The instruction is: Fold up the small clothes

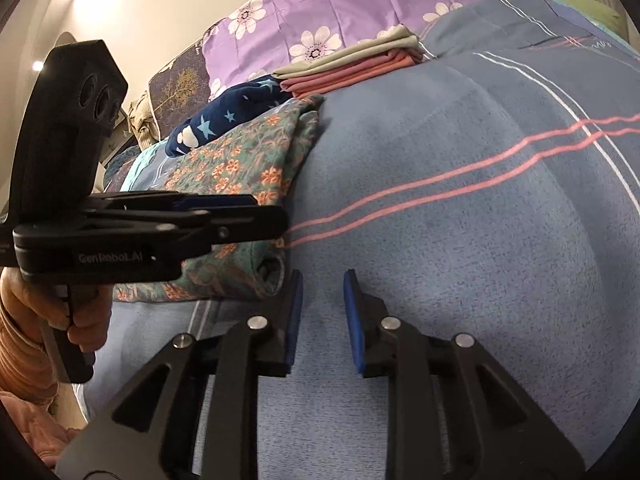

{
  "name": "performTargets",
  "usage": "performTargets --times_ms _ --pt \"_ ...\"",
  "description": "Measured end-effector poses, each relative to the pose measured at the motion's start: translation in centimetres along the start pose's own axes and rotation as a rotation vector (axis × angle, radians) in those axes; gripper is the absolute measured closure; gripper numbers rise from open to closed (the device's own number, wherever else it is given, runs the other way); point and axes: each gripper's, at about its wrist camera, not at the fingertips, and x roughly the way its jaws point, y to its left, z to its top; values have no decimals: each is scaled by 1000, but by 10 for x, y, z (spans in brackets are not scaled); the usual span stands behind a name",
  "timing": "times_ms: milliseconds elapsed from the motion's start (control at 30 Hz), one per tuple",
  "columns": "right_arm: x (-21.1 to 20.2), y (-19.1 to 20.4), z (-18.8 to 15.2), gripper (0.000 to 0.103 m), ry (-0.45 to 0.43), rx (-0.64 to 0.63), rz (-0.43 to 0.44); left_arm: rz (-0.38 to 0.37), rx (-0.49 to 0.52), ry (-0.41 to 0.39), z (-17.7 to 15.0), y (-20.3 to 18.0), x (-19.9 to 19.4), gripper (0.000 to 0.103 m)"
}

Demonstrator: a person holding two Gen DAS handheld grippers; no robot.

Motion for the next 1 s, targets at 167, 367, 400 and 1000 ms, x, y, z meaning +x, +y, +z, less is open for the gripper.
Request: performTargets --times_ms 167,367,400,1000 --pt "-3 -8 -1 80 -11 40 18 110 35 -19 -5 2 0 73" --pt "-3 -8 -1 75 -2 33 33 63 -88 -21 -18 37 -14 86" --pt "-2 -4 0 75 3 21 44 57 -99 -23 -20 39 -15 86" --pt "77 -2 127 75 189 29 70 21 -62 -17 -35 25 -6 87"
